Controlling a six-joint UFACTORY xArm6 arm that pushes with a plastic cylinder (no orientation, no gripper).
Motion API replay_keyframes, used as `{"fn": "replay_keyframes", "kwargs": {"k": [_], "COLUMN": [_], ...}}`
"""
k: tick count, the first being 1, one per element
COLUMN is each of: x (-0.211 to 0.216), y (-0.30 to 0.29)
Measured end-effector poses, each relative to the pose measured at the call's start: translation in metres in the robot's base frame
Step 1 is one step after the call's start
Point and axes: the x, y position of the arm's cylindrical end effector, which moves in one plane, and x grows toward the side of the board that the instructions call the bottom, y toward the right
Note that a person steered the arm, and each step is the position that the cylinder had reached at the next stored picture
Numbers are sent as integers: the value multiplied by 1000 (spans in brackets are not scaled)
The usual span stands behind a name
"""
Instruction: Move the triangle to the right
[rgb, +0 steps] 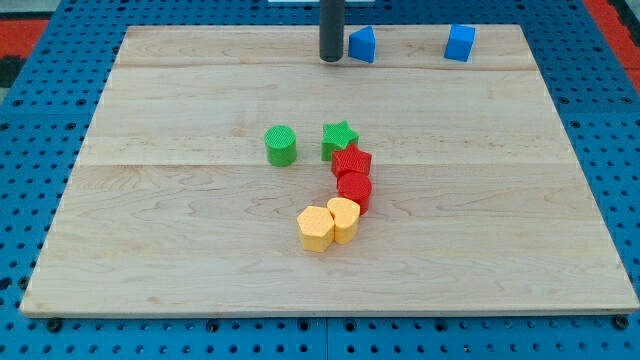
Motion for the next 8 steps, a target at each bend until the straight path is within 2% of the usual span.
{"fn": "replay_keyframes", "kwargs": {"k": [2,5,7,8], "x": [-9,-36,-17,4], "y": [43,64,114,111]}}
